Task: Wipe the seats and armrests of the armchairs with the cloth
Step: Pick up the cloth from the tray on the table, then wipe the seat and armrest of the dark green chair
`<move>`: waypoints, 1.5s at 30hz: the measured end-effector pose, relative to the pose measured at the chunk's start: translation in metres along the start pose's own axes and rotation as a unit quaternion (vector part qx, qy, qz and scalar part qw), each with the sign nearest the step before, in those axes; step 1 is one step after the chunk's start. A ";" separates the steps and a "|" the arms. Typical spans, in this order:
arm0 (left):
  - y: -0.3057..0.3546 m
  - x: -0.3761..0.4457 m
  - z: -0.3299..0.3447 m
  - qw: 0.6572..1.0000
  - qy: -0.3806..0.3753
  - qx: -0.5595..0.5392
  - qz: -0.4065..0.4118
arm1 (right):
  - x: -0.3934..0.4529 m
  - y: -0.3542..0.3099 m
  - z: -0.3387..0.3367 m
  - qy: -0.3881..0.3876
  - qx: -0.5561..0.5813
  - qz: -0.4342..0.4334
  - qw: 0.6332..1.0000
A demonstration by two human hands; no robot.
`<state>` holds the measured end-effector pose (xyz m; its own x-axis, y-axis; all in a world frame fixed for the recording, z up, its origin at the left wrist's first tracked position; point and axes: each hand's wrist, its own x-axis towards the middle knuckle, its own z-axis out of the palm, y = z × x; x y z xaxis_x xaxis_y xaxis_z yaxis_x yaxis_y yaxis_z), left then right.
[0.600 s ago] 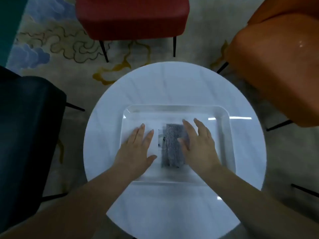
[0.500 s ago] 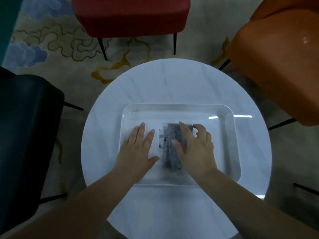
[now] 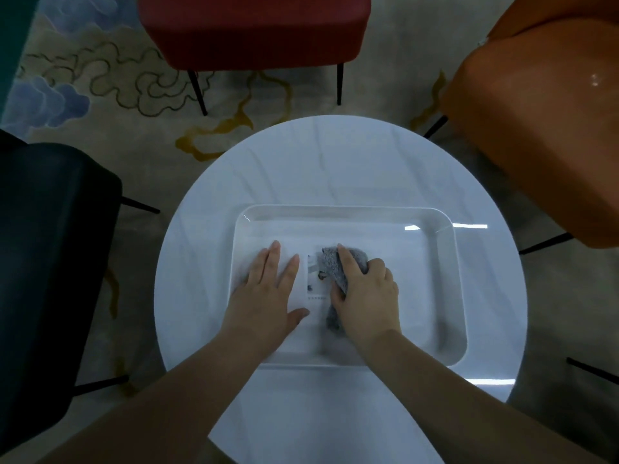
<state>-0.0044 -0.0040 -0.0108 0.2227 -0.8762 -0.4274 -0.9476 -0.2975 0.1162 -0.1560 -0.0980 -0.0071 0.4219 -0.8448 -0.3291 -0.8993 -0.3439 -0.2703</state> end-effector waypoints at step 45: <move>-0.331 -0.358 -0.078 0.925 0.051 -0.105 -0.361 | -0.105 -0.376 -0.048 -0.095 0.156 -0.200 0.963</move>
<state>0.2478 0.3785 0.1741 0.8106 -0.4481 -0.3770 -0.4803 -0.8771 0.0098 0.1317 0.1003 0.1728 0.7671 -0.5699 -0.2944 -0.5951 -0.4608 -0.6584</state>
